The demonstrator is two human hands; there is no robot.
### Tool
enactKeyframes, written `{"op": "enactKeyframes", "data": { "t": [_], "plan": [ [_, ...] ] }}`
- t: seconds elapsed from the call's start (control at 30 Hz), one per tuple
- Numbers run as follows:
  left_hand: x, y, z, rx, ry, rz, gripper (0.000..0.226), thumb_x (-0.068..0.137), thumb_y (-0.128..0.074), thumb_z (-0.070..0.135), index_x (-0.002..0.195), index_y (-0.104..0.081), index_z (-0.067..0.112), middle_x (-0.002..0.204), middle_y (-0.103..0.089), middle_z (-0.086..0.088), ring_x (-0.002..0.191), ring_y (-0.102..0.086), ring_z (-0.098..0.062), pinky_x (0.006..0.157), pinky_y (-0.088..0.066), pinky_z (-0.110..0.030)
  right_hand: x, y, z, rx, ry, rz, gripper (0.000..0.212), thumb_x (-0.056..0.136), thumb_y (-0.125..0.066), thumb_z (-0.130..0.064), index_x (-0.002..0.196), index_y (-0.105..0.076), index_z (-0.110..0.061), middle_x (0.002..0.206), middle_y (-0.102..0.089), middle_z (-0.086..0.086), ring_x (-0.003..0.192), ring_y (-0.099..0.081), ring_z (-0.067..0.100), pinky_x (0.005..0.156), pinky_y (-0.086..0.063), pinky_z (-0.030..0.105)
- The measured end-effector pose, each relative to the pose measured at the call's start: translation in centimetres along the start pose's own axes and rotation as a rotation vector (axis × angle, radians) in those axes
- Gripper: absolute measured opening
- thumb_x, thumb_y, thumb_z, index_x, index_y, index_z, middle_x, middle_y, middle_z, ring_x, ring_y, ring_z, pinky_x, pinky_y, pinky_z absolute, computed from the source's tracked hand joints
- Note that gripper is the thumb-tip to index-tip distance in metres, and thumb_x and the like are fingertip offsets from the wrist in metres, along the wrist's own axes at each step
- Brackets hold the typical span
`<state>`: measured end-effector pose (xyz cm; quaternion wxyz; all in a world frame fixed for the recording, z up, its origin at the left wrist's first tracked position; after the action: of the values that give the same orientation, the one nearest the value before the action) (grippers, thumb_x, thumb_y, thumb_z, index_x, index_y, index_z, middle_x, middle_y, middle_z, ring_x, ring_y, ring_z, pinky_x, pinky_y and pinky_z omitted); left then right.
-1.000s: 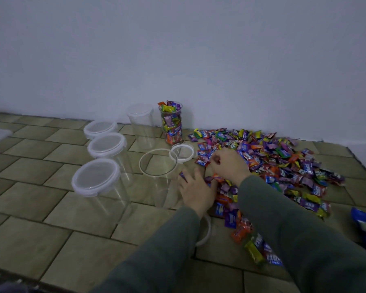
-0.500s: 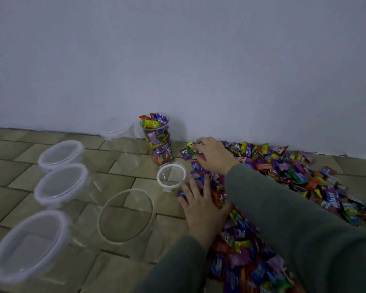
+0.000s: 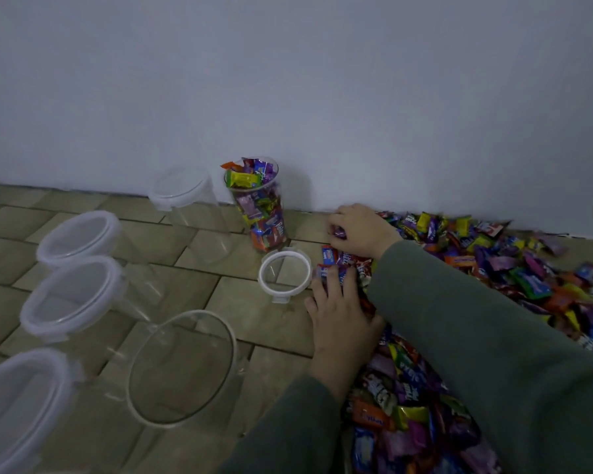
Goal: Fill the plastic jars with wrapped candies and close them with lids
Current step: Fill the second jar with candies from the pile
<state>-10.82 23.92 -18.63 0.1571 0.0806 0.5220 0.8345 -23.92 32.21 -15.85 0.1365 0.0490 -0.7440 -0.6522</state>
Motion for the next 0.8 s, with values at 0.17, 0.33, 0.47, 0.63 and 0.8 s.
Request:
{"op": "enactKeyframes", "data": {
  "t": [0.17, 0.33, 0.47, 0.63, 0.8],
  "plan": [
    [0.5, 1.2, 0.4, 0.047, -0.018, 0.094, 0.062, 0.083, -0.031, 0.052, 0.133, -0.047, 0.019, 0.147, -0.037, -0.015, 0.131, -0.035, -0.042, 0.098, -0.034, -0.052, -1.2, -0.5, 0.9, -0.016, -0.094, 0.019, 0.039, 0.094, -0.046, -0.036, 0.125, -0.056, -0.016, 0.119, -0.052, 0.008, 0.110, -0.046, 0.028, 0.098, -0.039, 0.039],
    [1.3, 1.3, 0.6, 0.065, -0.063, 0.094, 0.048, 0.092, -0.055, 0.034, 0.135, -0.045, 0.014, 0.142, -0.039, -0.018, 0.123, -0.041, -0.042, 0.095, -0.039, -0.047, -2.3, 0.3, 0.9, -0.009, -0.139, 0.117, 0.038, 0.091, -0.050, -0.037, 0.116, -0.062, -0.012, 0.123, -0.046, 0.007, 0.113, -0.040, 0.025, 0.098, -0.040, 0.039],
    [1.7, 0.9, 0.6, 0.105, -0.036, 0.011, 0.047, 0.099, -0.044, 0.034, 0.141, -0.032, 0.017, 0.143, -0.031, -0.014, 0.125, -0.036, -0.037, 0.097, -0.036, -0.041, -2.6, -0.4, 1.5, 0.032, -0.221, 0.047, 0.037, 0.090, -0.049, -0.031, 0.118, -0.058, -0.008, 0.129, -0.047, 0.012, 0.119, -0.040, 0.029, 0.103, -0.036, 0.038],
    [1.7, 1.5, 0.9, 0.123, -0.072, 0.030, 0.041, 0.100, -0.040, 0.032, 0.137, -0.033, 0.015, 0.135, -0.038, -0.015, 0.117, -0.044, -0.033, 0.094, -0.038, -0.040, -3.0, 0.5, 1.5, 0.071, -0.308, 0.055, 0.030, 0.093, -0.047, -0.034, 0.107, -0.058, -0.009, 0.109, -0.060, 0.012, 0.101, -0.057, 0.029, 0.083, -0.045, 0.036],
    [2.0, 2.0, 0.3, -0.003, -0.068, 0.082, 0.036, 0.098, -0.045, 0.025, 0.131, -0.043, 0.012, 0.125, -0.046, -0.017, 0.101, -0.053, -0.034, 0.072, -0.038, -0.037, -3.7, 0.7, 1.8, 0.119, -0.406, 0.051, 0.027, 0.092, -0.047, -0.034, 0.075, -0.051, -0.013, 0.088, -0.067, 0.014, 0.085, -0.065, 0.032, 0.062, -0.040, 0.030]
  ]
}}
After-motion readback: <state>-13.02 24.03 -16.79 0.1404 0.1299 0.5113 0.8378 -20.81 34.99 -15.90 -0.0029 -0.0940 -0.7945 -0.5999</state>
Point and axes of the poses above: each hand's wrist, its own x-axis towards the middle knuckle, its own y-axis out of the back of the hand, z = x × y, the point moved 9 cm from there along x, towards the middle knuckle
